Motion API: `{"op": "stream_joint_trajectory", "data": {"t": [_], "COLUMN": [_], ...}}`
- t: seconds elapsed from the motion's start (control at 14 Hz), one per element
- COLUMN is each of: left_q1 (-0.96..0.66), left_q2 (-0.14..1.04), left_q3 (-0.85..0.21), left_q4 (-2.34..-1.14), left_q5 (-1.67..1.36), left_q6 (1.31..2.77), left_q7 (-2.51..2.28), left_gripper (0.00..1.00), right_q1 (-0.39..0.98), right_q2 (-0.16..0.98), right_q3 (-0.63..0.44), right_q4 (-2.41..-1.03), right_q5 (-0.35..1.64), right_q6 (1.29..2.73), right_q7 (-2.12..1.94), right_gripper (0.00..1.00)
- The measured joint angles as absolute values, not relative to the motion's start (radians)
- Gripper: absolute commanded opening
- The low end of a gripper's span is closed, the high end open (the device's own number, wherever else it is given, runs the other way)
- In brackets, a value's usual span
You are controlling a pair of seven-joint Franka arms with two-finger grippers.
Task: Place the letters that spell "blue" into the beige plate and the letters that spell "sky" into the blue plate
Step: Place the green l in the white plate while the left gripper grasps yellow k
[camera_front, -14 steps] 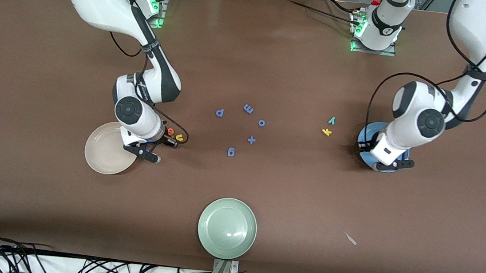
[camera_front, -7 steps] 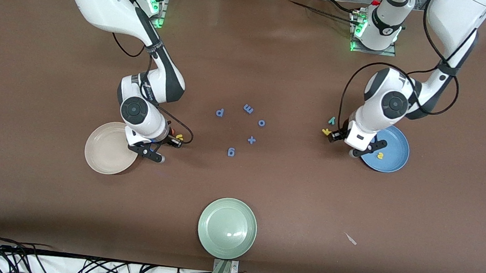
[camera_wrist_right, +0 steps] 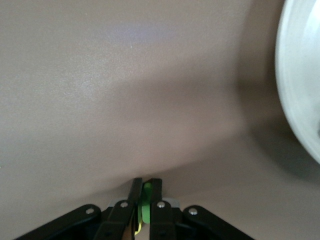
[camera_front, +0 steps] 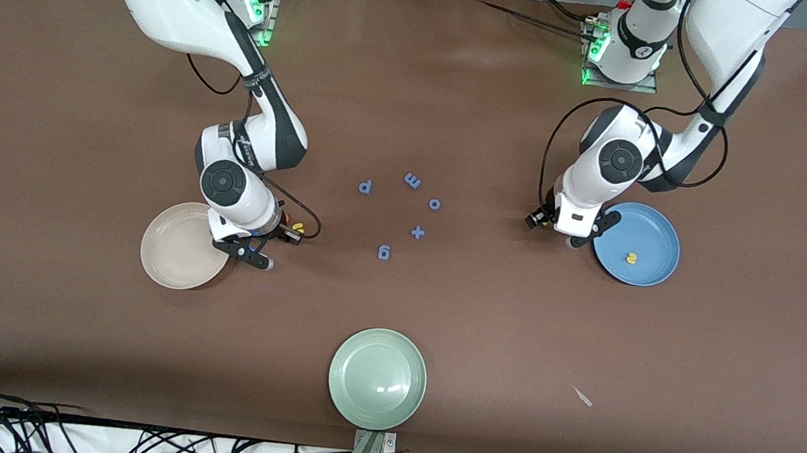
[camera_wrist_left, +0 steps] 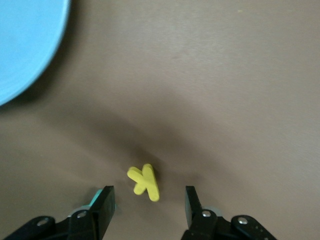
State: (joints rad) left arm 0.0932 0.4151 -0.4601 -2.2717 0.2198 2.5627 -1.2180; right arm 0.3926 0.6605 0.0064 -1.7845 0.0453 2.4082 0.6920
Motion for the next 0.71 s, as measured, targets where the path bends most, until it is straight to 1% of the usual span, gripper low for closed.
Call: {"op": "stream_joint_trajectory", "data": {"t": [0.21, 0.36, 0.57, 0.64, 0.71], "left_q1": [0.094, 0.099, 0.103, 0.103, 0.103], "left_q2": [0.446, 0.451, 0.451, 0.451, 0.452], "left_q3": [-0.459, -0.459, -0.459, -0.459, -0.459], "left_q4": [-2.272, -2.270, -2.259, -2.259, -2.259], "left_q5": [0.396, 0.409, 0.409, 0.409, 0.409], "left_q6": [2.569, 2.574, 2.575, 2.575, 2.575], "left_q7": [-1.391, -1.412, -1.416, -1.418, -1.420], "left_gripper": [0.60, 0.60, 0.58, 0.56, 0.53], "right_q1": [0.381, 0.370, 0.358, 0.356, 0.353], "right_q2": [0.658, 0.651, 0.633, 0.631, 0.630], "right_q3": [-0.016, -0.060, -0.141, -0.168, -0.190], "right_q4": [-1.728, -1.681, -1.666, -1.662, -1.656], "right_q5": [0.045, 0.045, 0.045, 0.045, 0.045], "right_q6": [2.304, 2.233, 2.203, 2.191, 2.179], "right_q7": [0.615, 0.518, 0.352, 0.298, 0.257], "right_gripper": [0.00, 0.00, 0.00, 0.04, 0.17]}}
